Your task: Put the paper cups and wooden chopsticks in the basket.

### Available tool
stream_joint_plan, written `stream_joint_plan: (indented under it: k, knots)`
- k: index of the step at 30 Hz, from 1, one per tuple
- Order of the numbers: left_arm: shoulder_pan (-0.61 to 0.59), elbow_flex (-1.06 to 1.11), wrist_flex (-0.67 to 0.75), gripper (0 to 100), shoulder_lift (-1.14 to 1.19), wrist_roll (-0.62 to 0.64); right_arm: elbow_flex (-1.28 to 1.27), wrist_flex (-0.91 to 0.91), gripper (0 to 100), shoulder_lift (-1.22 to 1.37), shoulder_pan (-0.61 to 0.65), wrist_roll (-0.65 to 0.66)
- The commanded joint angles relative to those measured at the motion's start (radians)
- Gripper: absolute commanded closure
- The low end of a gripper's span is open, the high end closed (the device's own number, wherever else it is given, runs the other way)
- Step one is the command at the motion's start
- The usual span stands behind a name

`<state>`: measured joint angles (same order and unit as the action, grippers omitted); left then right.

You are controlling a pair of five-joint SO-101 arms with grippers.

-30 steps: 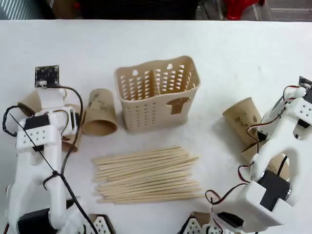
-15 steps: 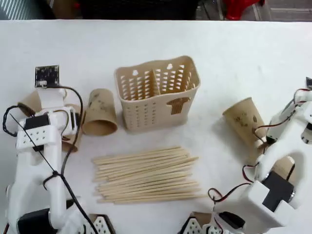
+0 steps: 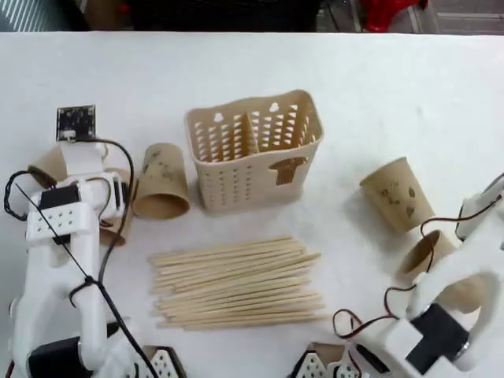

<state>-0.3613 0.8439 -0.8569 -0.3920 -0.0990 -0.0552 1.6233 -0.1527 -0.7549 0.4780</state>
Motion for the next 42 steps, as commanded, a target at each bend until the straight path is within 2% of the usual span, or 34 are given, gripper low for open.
stream_joint_plan:
  k: [1,6,10,12,20,31,34,42]
  knots:
    - [0.010,0.037,0.002,83,0.019,0.011,0.032,0.013,98.2,-0.081,0.024,0.034]
    - [0.010,0.037,0.002,83,0.019,0.011,0.020,0.099,95.8,-0.130,0.151,0.025]
    - [0.010,0.037,0.002,83,0.019,0.008,-0.089,0.093,81.4,-0.128,0.225,-0.078]
    - [0.008,0.037,0.002,83,0.019,0.008,-0.140,0.070,79.8,-0.117,0.226,-0.087]
    - [0.008,0.037,0.002,83,0.019,0.006,-0.210,-0.025,81.4,-0.025,0.219,-0.087]
    - [0.008,0.037,0.002,83,0.019,0.006,-0.210,-0.136,81.6,0.156,0.104,-0.072]
    - [0.008,0.037,0.002,83,0.019,0.006,-0.212,-0.147,84.1,0.200,0.087,-0.018]
    - [0.008,0.037,0.002,83,0.019,0.008,-0.213,-0.226,87.8,0.297,0.030,-0.012]
